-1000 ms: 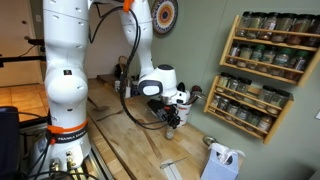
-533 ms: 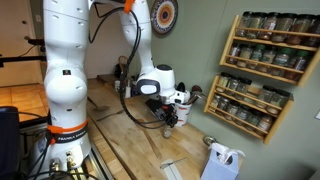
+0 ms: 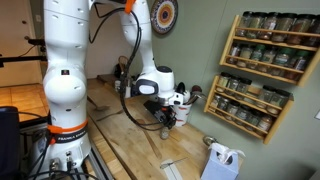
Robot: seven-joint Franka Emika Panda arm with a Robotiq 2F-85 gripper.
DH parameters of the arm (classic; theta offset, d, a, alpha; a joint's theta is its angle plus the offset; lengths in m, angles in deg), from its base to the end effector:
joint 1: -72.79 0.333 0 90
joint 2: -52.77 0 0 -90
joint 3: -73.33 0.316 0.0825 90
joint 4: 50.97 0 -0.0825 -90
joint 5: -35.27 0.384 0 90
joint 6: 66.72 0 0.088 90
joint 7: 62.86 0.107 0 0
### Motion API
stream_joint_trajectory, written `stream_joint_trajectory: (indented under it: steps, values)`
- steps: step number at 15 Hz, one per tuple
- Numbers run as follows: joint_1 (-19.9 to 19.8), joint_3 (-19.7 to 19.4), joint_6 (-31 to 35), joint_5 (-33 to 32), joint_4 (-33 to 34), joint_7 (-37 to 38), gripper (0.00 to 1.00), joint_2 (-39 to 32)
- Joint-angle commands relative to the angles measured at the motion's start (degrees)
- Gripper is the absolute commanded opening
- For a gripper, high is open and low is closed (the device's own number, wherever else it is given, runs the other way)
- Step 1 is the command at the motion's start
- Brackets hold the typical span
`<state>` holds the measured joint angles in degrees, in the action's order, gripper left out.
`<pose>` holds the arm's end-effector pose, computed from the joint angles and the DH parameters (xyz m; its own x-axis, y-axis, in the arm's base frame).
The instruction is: Remove the third jar from the top stand on the right
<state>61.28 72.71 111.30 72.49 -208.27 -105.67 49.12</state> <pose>0.3853 -0.1350 0.2250 0.9481 -0.1036 0.3007 -0.1118 -0.9937 0.0102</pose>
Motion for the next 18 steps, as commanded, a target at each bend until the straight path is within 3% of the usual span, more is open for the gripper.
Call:
stream_joint_trajectory:
  steps: [1, 2, 5, 10, 14, 18]
  values:
    - [-1.71, 1.39, -1.68, 4.59, 0.90, -5.59, 0.81, -0.75]
    - [-2.00, 1.47, -1.56, 5.68, 0.80, -6.70, 0.81, -0.46]
    - [-2.99, 0.98, -1.97, 7.61, -0.45, -10.04, 0.99, 2.01]
    - [-6.62, -2.70, -11.99, 8.97, -1.78, -17.63, 1.00, 8.68]
    - [-11.78, -7.51, -26.05, -0.66, -1.37, -20.31, 1.00, 14.47]
    - [-20.31, -7.90, -36.65, -20.70, -0.90, -11.31, 1.00, 22.47]
